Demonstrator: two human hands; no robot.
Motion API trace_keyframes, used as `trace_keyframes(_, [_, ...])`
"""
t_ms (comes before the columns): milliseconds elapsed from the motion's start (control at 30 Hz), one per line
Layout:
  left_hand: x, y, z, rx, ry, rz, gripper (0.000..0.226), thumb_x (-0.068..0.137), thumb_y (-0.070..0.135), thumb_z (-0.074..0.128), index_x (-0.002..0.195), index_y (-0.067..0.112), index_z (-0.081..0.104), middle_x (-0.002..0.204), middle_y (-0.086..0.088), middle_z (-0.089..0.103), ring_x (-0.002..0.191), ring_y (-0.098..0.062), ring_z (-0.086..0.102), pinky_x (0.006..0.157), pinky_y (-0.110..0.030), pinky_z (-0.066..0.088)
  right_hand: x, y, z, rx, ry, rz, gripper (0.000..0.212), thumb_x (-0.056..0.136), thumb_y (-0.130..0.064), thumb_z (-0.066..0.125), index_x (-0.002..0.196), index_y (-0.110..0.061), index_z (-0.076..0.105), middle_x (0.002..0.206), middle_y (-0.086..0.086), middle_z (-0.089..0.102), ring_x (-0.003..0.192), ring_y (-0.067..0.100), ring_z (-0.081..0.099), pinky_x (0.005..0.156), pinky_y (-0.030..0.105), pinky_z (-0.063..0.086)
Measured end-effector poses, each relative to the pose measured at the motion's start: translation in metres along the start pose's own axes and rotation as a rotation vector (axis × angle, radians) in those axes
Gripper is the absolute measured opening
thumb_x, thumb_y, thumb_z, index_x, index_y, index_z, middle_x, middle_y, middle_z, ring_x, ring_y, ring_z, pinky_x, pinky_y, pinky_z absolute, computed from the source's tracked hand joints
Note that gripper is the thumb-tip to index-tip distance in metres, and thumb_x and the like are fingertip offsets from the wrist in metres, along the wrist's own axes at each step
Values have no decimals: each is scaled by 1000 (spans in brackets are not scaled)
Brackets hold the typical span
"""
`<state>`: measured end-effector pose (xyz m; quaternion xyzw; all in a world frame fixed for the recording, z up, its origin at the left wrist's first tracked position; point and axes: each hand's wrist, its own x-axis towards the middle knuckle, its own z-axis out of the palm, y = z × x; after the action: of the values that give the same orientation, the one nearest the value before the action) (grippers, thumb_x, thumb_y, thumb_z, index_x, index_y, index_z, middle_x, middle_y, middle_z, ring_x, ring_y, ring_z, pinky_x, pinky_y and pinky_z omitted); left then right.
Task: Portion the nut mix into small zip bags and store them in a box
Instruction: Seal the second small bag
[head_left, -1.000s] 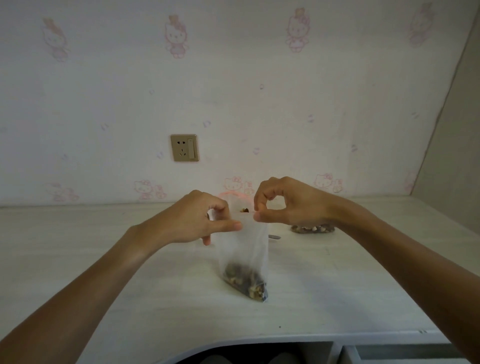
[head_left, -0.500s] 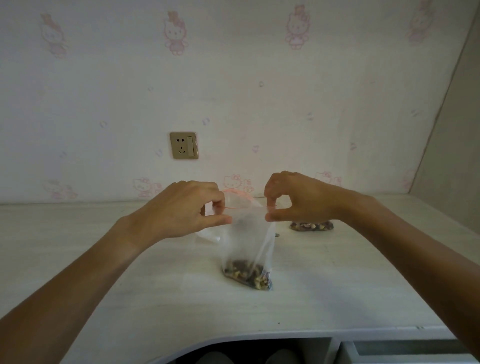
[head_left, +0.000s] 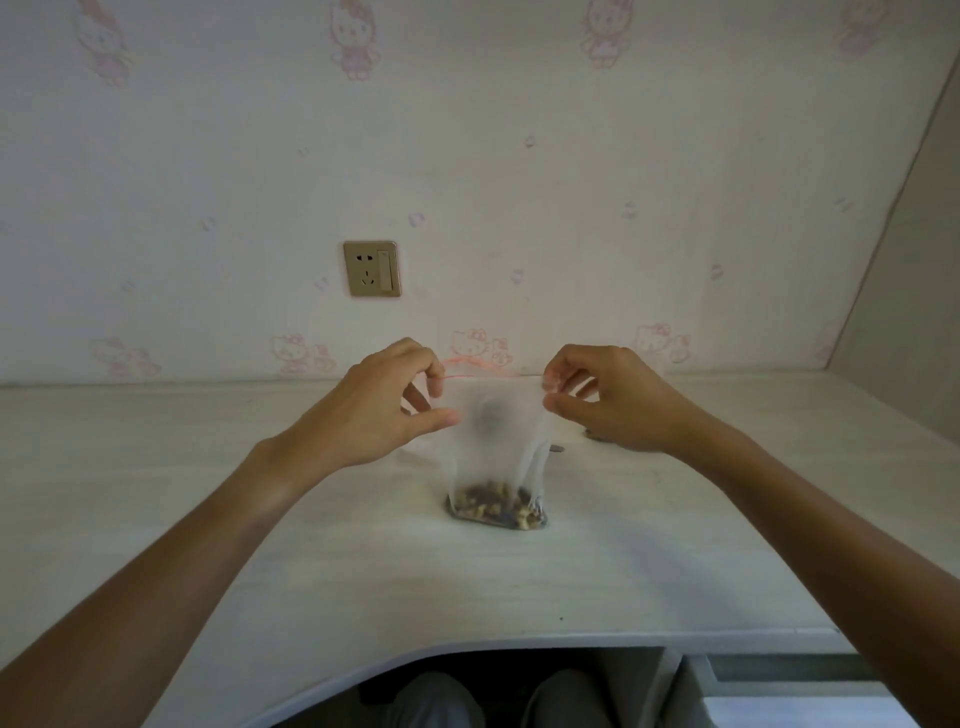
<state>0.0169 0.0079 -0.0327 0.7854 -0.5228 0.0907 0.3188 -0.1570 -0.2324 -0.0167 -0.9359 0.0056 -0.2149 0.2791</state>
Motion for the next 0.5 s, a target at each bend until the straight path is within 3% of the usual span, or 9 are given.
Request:
trace_keyframes(233, [-3, 0, 12, -115, 78, 8, 40, 87, 36, 83, 92, 43, 45, 88, 15, 70, 73, -8, 73, 67, -39, 63, -2, -1, 16, 132, 107, 55, 14, 93, -14, 71, 91, -20, 58, 91, -4, 68, 82, 8, 66, 73, 23, 55])
trace_keyframes(300, [-6, -3, 16, -198, 124, -43, 49, 83, 40, 85, 106, 47, 43, 94, 12, 69, 73, -10, 75, 67, -39, 63, -3, 1, 20, 170, 139, 90, 18, 93, -17, 72, 99, -20, 56, 91, -4, 68, 83, 10, 67, 73, 22, 55])
trace_keyframes(400, [-19, -11, 28, -308, 192, -165, 81, 72, 52, 90, 134, 45, 38, 109, 13, 67, 83, -8, 75, 69, -24, 61, -11, 8, 33, 285, 140, 171, 34, 92, -27, 73, 117, -21, 51, 93, -2, 73, 90, 14, 71, 81, 32, 59])
trace_keyframes(500, [-34, -17, 47, -466, 72, -339, 96, 57, 69, 89, 137, 38, 45, 119, 11, 69, 101, -3, 72, 82, -23, 60, -23, 18, 53, 425, 122, 277, 50, 89, -41, 75, 129, -23, 49, 104, -2, 73, 98, 17, 72, 89, 44, 60])
